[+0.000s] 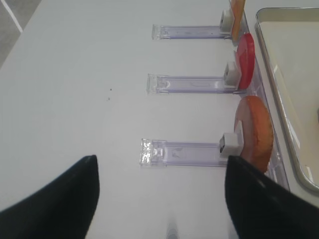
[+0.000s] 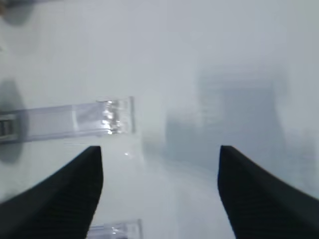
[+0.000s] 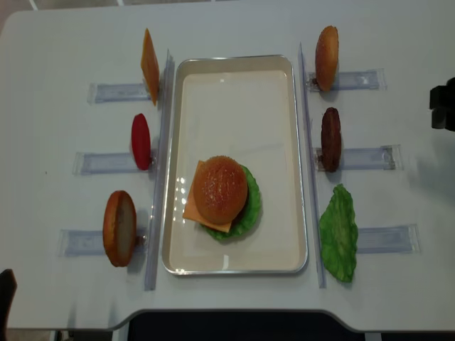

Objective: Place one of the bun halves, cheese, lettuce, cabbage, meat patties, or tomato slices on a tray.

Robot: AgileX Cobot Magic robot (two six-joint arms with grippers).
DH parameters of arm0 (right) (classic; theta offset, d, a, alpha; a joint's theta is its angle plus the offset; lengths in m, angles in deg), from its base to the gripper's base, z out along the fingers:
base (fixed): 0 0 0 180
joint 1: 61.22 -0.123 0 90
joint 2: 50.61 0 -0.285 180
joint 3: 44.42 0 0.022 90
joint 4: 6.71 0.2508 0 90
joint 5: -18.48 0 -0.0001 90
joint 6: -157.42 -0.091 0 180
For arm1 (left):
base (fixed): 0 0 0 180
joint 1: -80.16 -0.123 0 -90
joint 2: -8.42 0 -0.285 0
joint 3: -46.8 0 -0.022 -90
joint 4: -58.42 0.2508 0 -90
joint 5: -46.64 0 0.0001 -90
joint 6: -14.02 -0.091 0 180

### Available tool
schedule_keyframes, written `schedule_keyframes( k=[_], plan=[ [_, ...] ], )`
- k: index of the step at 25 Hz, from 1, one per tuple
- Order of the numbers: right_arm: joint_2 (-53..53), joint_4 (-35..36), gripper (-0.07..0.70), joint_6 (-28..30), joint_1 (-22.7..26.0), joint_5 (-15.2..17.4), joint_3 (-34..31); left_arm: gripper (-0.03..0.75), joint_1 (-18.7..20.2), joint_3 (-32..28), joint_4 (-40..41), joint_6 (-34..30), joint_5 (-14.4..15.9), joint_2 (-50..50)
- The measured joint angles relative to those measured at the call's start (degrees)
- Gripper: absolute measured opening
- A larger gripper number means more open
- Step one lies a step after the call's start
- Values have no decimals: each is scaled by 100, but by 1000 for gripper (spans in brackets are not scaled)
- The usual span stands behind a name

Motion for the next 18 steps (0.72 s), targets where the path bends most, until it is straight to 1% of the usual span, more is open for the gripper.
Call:
schedule_keyframes(
  k=[2, 3, 6, 10, 12, 14, 18],
  plan=[
    [-4, -578, 469, -487, 1, 122, 0, 597, 0, 0, 0, 0, 0, 0],
    [-12, -747, 469, -648, 1, 159, 0, 597, 0, 0, 0, 0, 0, 0],
    [-23, -1056, 469, -889, 1, 219, 0, 597, 0, 0, 0, 0, 0, 0],
    [-29, -1087, 469, -932, -4, 384, -6, 597, 0, 0, 0, 0, 0, 0],
    [-103, -1087, 469, -942, -4, 380, -100, 597, 0, 0, 0, 0, 0, 0],
    [-330, -1087, 469, -949, -4, 365, -317, 597, 0, 0, 0, 0, 0, 0],
    [-1202, -950, 469, -949, -4, 408, -889, 597, 0, 0, 0, 0, 0, 0]
  ],
)
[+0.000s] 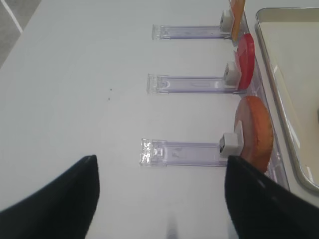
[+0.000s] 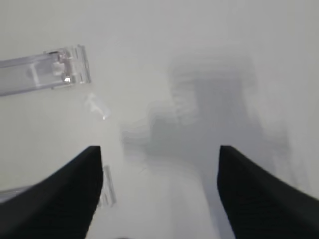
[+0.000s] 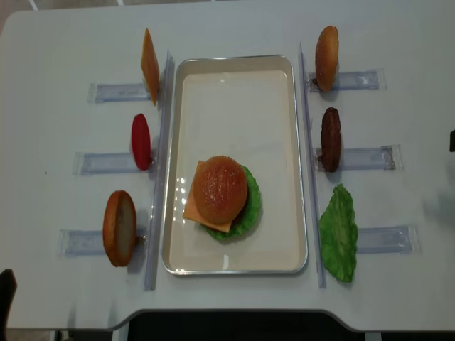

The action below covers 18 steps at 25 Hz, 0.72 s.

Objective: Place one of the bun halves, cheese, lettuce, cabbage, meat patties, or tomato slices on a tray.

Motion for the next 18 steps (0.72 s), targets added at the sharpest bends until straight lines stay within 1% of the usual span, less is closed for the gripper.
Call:
schedule_keyframes(
  k=[4, 6, 9, 13, 16, 18],
  plan=[
    [-1071, 166, 469, 0, 0, 369, -396, 597, 0, 0, 0, 0, 0, 0],
    [-1677, 172, 469, 0, 0, 616, -545, 597, 0, 0, 0, 0, 0, 0],
    [-2626, 172, 469, 0, 0, 899, -730, 597, 0, 0, 0, 0, 0, 0],
    [-3664, 172, 469, 0, 0, 1060, -1041, 597, 0, 0, 0, 0, 0, 0],
    [-4315, 172, 469, 0, 0, 1107, -1082, 597, 0, 0, 0, 0, 0, 0],
    [-4668, 172, 469, 0, 0, 1229, -1082, 597, 0, 0, 0, 0, 0, 0]
  ],
)
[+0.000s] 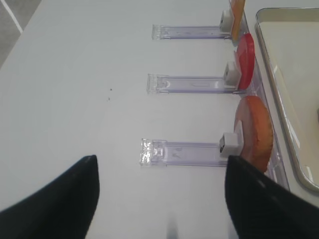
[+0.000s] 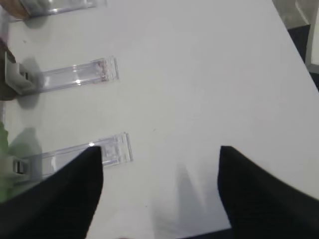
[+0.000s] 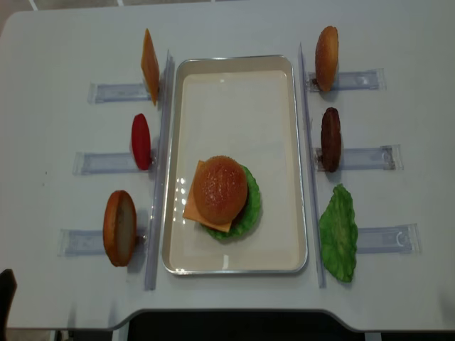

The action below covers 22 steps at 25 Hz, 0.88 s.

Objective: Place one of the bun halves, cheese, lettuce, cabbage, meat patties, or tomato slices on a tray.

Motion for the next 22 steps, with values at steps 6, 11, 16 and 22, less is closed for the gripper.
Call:
schedule_keyframes(
  k=[6, 11, 16, 22],
  plan=[
    [-699, -9, 469, 0, 0, 357, -132, 597, 0, 0, 0, 0, 0, 0],
    [-1012, -9, 469, 0, 0, 368, -135, 597, 0, 0, 0, 0, 0, 0],
    [-1413, -9, 469, 0, 0, 368, -146, 597, 0, 0, 0, 0, 0, 0],
    [-1836, -11, 469, 0, 0, 373, -160, 597, 0, 0, 0, 0, 0, 0]
  ],
)
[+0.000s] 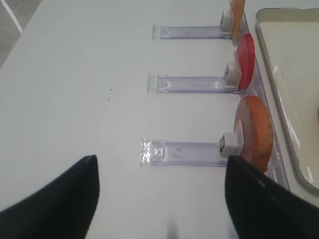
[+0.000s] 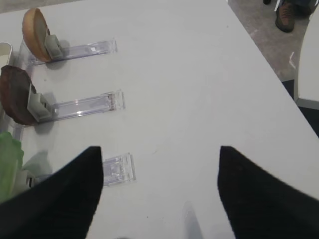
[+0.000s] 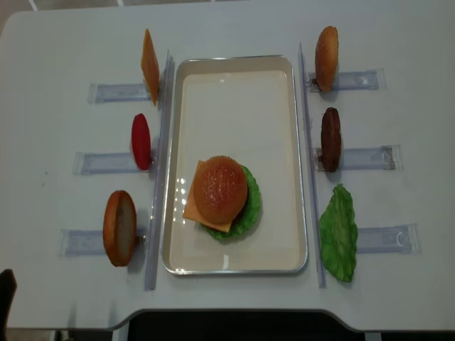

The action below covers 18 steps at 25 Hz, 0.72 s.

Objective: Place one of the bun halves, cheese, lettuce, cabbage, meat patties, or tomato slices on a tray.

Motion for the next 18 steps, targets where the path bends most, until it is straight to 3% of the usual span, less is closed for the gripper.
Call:
schedule_keyframes(
  k=[18],
  plan=[
    [-19, -4, 469, -6, 0, 0, 1, 597, 0, 0, 0, 0, 0, 0]
  ],
)
